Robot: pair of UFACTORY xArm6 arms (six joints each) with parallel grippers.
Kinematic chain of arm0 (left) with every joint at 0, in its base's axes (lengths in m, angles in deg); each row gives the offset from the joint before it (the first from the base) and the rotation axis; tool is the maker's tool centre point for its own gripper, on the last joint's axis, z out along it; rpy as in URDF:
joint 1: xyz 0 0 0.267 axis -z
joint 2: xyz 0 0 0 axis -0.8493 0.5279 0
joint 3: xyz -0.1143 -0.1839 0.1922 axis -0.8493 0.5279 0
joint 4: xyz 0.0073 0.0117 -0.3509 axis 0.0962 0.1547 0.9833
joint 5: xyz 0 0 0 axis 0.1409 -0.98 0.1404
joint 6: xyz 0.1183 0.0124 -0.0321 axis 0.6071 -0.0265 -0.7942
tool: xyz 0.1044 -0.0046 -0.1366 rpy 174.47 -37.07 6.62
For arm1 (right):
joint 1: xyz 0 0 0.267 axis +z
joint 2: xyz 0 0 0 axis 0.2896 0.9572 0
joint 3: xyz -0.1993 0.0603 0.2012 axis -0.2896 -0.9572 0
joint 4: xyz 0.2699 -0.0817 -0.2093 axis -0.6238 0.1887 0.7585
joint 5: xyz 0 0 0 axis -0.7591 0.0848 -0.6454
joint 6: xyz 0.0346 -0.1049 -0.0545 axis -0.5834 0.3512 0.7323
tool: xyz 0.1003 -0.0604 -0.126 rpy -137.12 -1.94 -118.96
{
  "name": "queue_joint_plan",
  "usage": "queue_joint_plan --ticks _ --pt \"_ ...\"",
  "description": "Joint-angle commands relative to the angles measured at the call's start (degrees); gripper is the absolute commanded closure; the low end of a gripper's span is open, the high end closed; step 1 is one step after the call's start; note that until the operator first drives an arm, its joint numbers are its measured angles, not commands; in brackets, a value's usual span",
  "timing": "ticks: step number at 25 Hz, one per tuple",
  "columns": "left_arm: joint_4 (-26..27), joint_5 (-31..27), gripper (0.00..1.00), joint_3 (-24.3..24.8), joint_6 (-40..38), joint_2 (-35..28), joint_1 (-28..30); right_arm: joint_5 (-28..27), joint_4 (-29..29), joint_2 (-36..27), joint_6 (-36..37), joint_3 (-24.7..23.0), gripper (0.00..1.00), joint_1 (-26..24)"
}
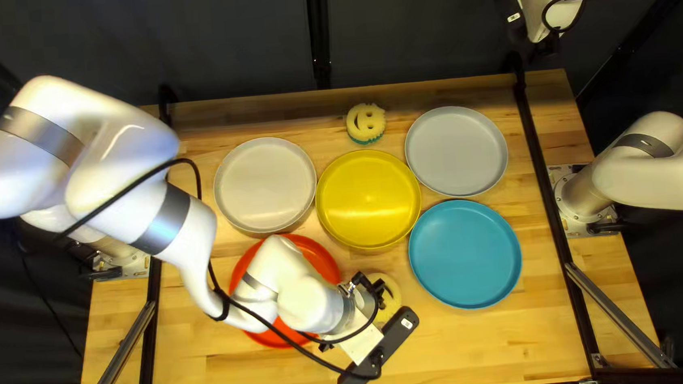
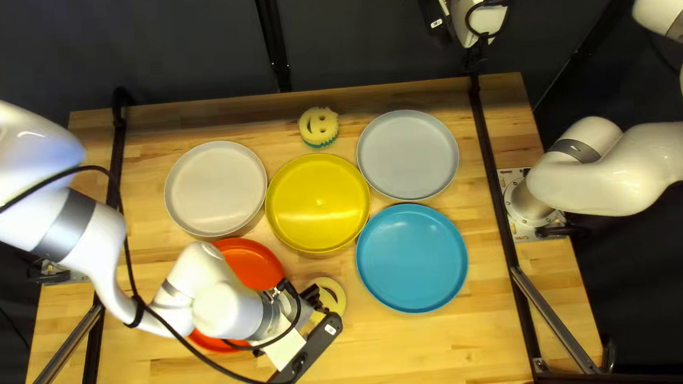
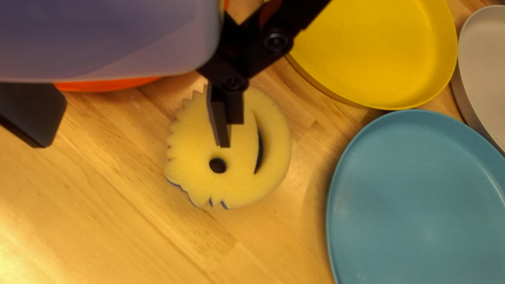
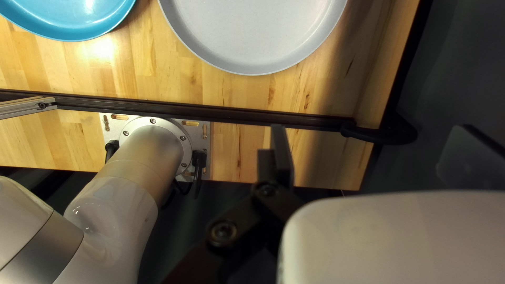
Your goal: Pick up sponge and scrub the plate
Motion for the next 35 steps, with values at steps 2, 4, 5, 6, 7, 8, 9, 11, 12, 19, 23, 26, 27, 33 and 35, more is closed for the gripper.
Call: queue_joint_plan --ticks 2,4,5,6,7,8,9,11,12,19,23,26,27,33,35 --pt "-1.52 2.14 0.0 0.87 -0.09 1.19 -0.88 0.0 0.0 0.0 0.0 0.0 0.0 0.0" --pt "-2.11 2.94 0.0 1.31 -0.45 1.47 -1.25 0.0 0.0 0.0 0.0 0.0 0.0 0.0" --pt "-2.26 3.24 0.0 1.4 -0.51 1.64 -1.4 0.0 0.0 0.0 0.0 0.0 0.0 0.0" --pt "-2.45 3.68 0.0 1.47 -0.56 1.94 -1.64 0.0 0.0 0.0 0.0 0.0 0.0 0.0" --pt "-2.51 4.04 0.0 1.5 -0.47 2.22 -1.81 0.0 0.0 0.0 0.0 0.0 0.0 0.0" --pt "-2.47 4.28 0.0 1.44 -0.33 2.46 -1.94 0.0 0.0 0.0 0.0 0.0 0.0 0.0" --pt "-2.35 4.44 0.0 1.36 -0.11 2.66 -2.04 0.0 0.0 0.0 0.0 0.0 0.0 0.0" --pt "-2.06 4.58 0.0 1.5 0.29 2.61 -2.12 0.0 0.0 0.0 0.0 0.0 0.0 0.0" --pt "-1.88 4.6 0.0 1.68 0.48 2.45 -2.13 0.0 0.0 0.0 0.0 0.0 0.0 0.0" --pt "-0.65 4.13 0.0 2.56 1.48 1.07 -1.68 0.0 0.0 0.0 0.0 0.0 0.0 0.0" --pt "-0.43 4.23 0.87 2.38 1.94 1.2 -1.88 0.0 0.0 0.0 0.0 0.0 0.0 0.0" --pt "-0.48 4.6 0.97 2.4 2.05 1.47 -1.87 0.0 0.0 0.0 0.0 0.0 0.0 0.0" --pt "-0.41 4.91 0.99 2.32 2.25 1.8 -1.94 0.0 0.0 0.0 0.0 0.0 0.0 0.0" --pt "1.13 6.82 1.0 2.01 4.84 3.81 -2.71 0.0 0.0 0.0 0.0 0.0 0.0 0.0" --pt "1.67 7.01 1.0 2.3 5.48 3.71 -2.76 0.0 0.0 0.0 0.0 0.0 0.0 0.0"
